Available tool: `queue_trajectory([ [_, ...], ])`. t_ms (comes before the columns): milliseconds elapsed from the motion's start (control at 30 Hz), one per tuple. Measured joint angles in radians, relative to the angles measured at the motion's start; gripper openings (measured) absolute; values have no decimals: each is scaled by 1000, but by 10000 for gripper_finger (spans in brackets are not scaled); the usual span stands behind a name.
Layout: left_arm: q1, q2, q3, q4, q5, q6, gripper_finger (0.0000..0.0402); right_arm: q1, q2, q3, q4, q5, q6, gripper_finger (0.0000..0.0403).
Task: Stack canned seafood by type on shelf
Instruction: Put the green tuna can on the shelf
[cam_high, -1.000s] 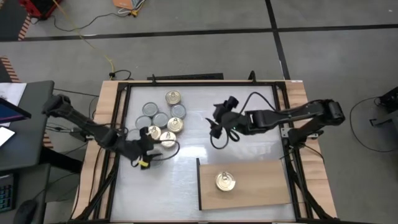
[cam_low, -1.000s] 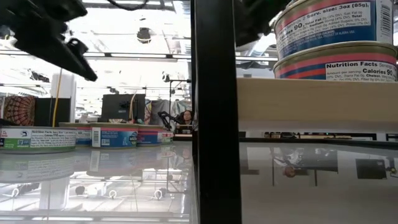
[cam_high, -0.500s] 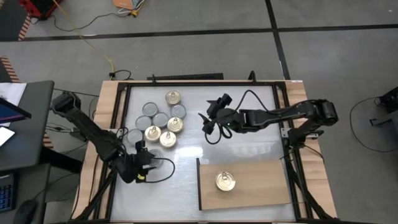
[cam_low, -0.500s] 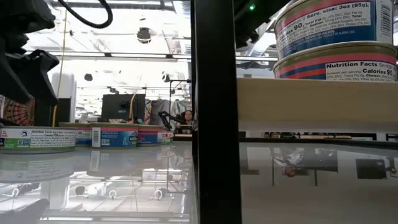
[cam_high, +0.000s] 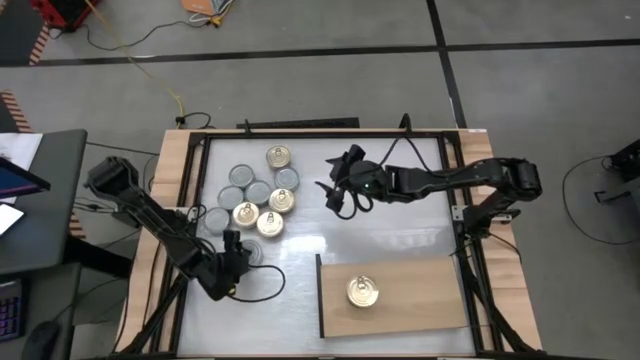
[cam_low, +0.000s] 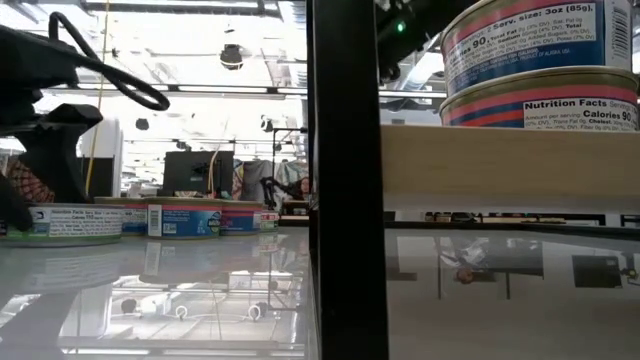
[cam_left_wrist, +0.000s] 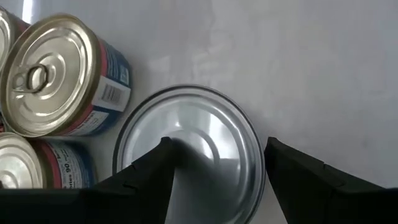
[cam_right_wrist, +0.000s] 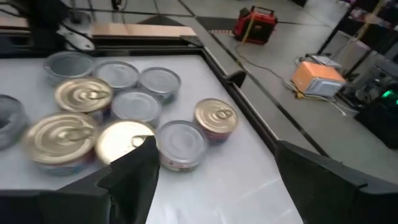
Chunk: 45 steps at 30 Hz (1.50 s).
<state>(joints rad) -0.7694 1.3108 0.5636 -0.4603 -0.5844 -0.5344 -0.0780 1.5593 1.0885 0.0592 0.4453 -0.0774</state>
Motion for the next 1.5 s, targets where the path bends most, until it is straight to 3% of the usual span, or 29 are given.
queue_trajectory([
  [133,7,0,0,-32,-6,1,229,-28,0,-53,65,-3,-7,345],
  [433,10,-1,0,-83,-26,5,159,-53,0,-78,109,-4,5,345],
  [733,10,-1,0,-80,7,44,117,-50,0,-78,107,-5,6,345],
  [1033,10,-4,3,-26,139,25,8,-47,0,-78,107,-5,10,345],
  [1200,9,-1,-2,5,246,7,1,-47,0,-78,107,-5,12,345],
  [1367,9,-7,1,7,198,-73,0,-47,0,-77,107,-14,24,345],
  [1500,9,-33,66,-35,251,-66,0,-47,0,-77,101,-22,25,345],
])
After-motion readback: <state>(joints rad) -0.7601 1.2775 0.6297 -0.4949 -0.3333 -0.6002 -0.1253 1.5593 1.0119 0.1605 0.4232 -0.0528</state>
